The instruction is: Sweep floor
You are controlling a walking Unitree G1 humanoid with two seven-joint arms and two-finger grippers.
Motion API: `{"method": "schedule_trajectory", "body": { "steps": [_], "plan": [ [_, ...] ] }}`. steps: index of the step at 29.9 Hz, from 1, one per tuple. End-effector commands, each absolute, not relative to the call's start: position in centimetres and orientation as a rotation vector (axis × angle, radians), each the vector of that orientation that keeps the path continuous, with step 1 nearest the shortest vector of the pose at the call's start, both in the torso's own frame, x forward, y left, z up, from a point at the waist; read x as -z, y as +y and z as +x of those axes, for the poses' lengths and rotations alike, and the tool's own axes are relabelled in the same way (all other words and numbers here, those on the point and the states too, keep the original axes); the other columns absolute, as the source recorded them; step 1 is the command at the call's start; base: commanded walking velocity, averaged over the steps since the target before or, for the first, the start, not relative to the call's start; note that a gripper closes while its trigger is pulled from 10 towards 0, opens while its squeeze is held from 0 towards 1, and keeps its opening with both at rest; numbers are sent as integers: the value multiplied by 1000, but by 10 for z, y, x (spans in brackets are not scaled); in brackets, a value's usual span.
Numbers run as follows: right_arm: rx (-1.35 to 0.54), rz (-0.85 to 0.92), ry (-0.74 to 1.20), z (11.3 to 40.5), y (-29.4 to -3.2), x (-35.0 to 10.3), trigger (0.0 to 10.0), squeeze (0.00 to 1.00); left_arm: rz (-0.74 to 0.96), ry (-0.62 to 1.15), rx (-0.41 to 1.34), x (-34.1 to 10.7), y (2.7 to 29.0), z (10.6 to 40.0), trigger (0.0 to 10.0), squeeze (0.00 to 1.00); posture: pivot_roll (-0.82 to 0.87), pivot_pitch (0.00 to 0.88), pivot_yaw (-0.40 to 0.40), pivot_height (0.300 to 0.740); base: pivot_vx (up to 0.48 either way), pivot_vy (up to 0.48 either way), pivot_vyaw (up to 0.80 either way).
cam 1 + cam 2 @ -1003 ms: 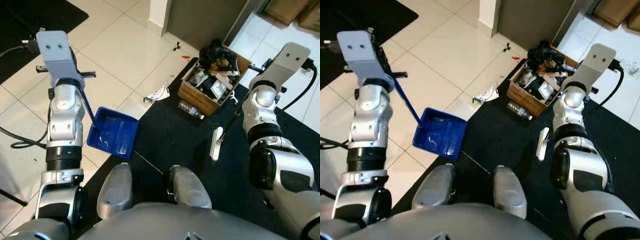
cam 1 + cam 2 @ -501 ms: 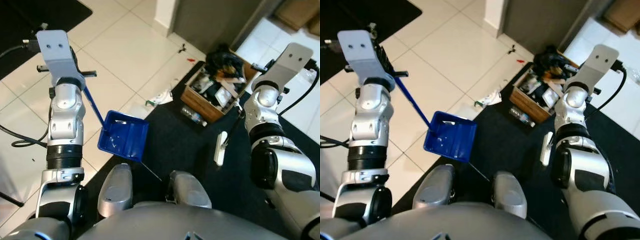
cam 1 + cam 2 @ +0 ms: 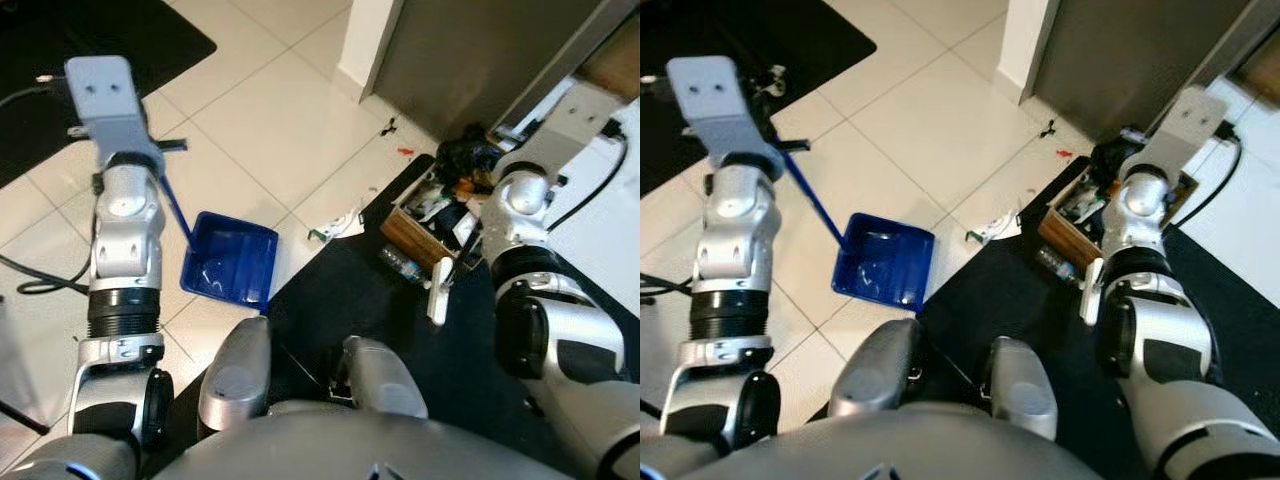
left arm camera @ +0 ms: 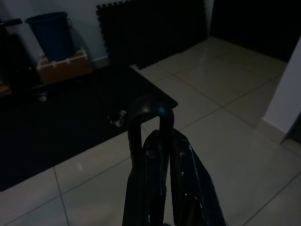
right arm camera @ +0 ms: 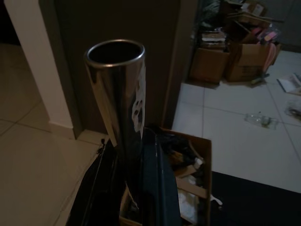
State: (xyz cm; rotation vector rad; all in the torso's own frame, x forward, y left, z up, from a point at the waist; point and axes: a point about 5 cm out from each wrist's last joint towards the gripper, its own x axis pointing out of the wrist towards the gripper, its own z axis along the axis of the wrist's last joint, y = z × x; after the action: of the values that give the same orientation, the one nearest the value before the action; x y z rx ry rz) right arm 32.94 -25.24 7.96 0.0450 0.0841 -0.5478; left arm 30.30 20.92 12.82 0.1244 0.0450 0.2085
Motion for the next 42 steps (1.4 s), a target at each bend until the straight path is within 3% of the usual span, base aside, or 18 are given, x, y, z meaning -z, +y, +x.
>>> {"method": "schedule_trajectory", "body": {
  "steps": [1, 15, 36, 42],
  "plan": [
    [559, 33, 60, 331, -257, -85, 10000, 0, 138, 5, -192, -135, 206, 304, 10000, 0, 176, 4, -76, 740, 472, 0, 0],
    [538, -12, 102, 329, -258, -80, 10000, 0, 158, 7, -175, -136, 210, 310, 10000, 0, 171, 8, -75, 740, 442, 0, 0],
    [182, 32, 150, 339, -219, -72, 10000, 0, 190, 36, -171, -124, 218, 322, 10000, 0, 165, 20, -71, 740, 0, 0, 0],
    [17, 145, 91, 347, -199, -82, 10000, 0, 207, 79, -171, -111, 215, 323, 10000, 0, 167, 28, -73, 740, 0, 0, 0]
  ]
}}
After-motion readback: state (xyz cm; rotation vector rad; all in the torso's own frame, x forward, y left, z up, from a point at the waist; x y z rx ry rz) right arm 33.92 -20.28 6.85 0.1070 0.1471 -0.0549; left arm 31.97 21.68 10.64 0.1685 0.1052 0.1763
